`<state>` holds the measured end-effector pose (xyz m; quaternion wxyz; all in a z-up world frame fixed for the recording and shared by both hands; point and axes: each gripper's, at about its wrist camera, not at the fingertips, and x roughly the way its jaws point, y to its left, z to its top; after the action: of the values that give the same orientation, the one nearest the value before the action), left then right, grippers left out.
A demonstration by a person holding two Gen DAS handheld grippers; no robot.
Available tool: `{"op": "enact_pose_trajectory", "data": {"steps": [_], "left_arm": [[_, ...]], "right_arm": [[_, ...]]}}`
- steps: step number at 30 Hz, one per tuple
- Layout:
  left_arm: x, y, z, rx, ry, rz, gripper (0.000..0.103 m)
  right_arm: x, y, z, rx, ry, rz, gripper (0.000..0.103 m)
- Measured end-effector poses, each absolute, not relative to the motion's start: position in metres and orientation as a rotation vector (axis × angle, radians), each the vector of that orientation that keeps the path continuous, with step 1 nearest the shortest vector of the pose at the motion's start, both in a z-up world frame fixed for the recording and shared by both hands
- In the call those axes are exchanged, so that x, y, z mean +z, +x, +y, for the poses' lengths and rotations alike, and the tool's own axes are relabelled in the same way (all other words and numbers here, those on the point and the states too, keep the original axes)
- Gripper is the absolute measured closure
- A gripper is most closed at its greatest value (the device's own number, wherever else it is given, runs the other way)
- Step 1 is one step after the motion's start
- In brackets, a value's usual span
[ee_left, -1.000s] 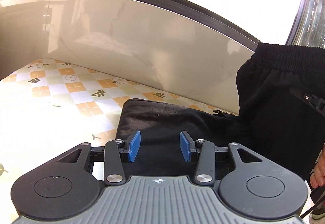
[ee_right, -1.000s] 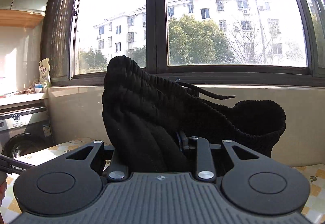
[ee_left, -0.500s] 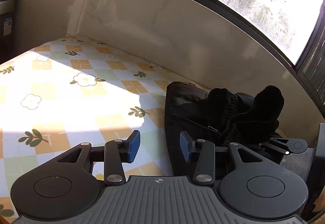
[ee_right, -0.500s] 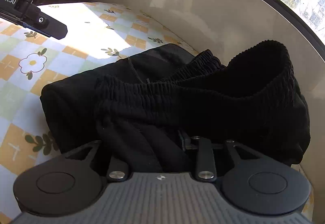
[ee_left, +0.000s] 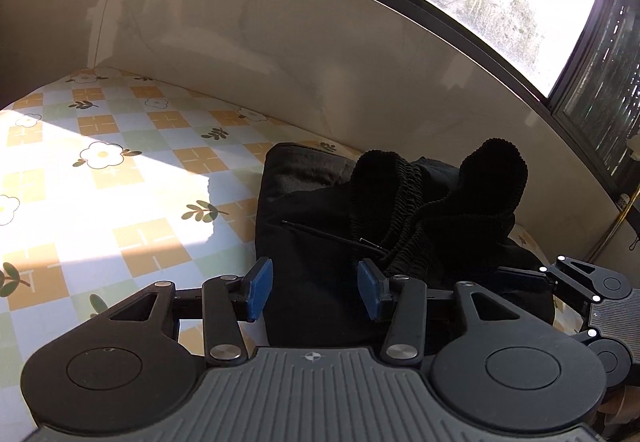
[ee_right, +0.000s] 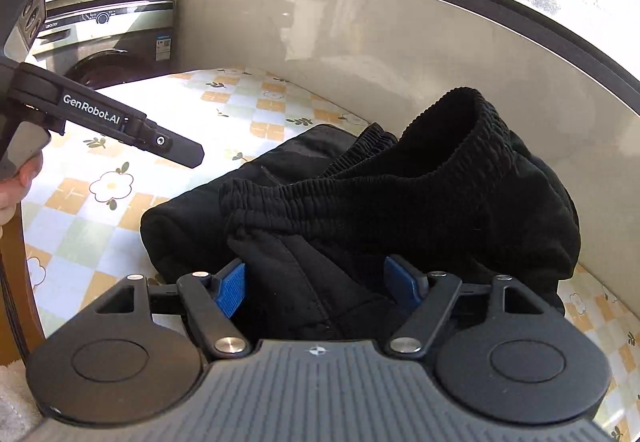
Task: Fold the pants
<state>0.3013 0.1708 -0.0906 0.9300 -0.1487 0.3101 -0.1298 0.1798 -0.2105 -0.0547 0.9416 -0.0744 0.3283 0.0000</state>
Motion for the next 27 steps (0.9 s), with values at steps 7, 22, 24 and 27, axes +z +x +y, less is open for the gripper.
{"op": "enact_pose_trajectory", "data": {"steps": [7, 22, 24, 27], "left_arm": [[-0.077, 0.329, 0.112, -0.339, -0.199, 0.627, 0.035], [-0.06, 0.426, -0.036, -0.347, 0.053, 0.612, 0.039], [-0.06, 0.438, -0.032, -0.337, -0.001, 0.637, 0.085], [-0.042, 0.444, -0.003, -0.321, -0.109, 0.608, 0.085]], "right_arm": [[-0.038, 0.124, -0.269, -0.11, 0.003, 0.591, 0.027], [-0.083, 0.105, -0.349, -0.167, 0.315, 0.612, 0.035], [-0.084, 0.102, -0.345, -0.162, 0.281, 0.624, 0.065], [-0.085, 0.092, -0.352, -0.125, 0.308, 0.615, 0.09]]}}
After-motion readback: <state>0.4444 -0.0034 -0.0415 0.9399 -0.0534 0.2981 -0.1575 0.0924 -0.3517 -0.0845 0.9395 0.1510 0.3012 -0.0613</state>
